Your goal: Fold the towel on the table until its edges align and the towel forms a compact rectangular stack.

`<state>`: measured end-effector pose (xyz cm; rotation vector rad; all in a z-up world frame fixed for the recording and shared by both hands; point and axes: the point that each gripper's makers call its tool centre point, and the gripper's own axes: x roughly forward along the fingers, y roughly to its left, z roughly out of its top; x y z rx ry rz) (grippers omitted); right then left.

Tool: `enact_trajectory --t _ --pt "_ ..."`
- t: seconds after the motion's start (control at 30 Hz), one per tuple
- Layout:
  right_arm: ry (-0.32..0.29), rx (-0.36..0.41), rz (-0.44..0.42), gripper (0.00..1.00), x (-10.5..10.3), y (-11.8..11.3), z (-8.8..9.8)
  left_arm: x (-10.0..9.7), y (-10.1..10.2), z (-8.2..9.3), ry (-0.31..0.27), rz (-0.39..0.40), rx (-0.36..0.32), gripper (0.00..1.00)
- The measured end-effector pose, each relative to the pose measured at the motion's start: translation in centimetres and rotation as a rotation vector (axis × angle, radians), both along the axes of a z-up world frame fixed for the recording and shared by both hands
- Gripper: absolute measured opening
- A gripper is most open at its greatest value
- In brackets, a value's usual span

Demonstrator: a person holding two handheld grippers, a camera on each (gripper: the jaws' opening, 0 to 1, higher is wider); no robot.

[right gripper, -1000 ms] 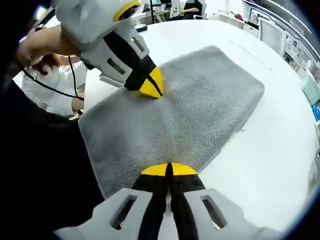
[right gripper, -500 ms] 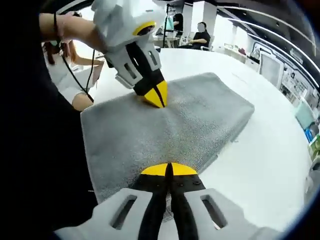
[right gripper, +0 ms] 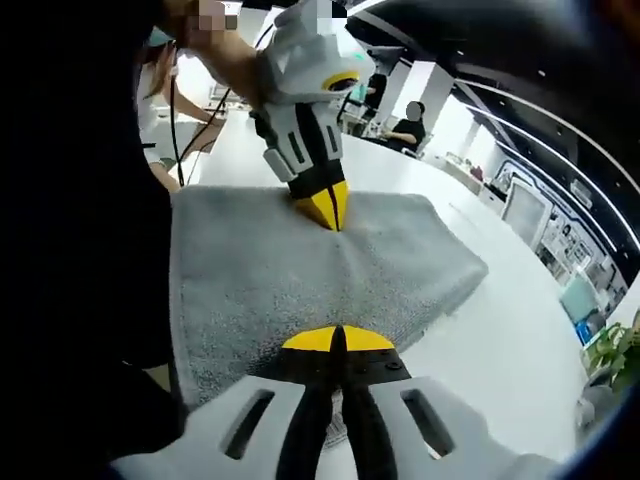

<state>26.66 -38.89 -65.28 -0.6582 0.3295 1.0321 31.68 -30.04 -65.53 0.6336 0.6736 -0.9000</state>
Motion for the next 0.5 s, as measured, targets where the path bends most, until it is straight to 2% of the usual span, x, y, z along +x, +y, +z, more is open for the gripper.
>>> enact_trajectory --t 0.23,0.33,0.4,0.5 --pt "0.01 0.02 -0.022 0.0 0.08 -0.01 0.08 0.5 -0.49 -0.01 0.027 -0.04 0.022 0.01" --pt "0.043 0.048 -0.038 0.0 0.22 -0.07 0.11 0.84 -0.75 -0.09 0.033 -0.051 0.024 0.01" --pt "0.101 0.069 -0.059 0.0 0.14 -0.11 -0.01 0.91 -0.85 -0.1 0.032 -0.053 0.022 0.01" --pt "0.113 0.061 -0.056 0.0 0.25 -0.06 0.17 0.89 -0.89 -0.11 0.023 -0.049 0.018 0.01"
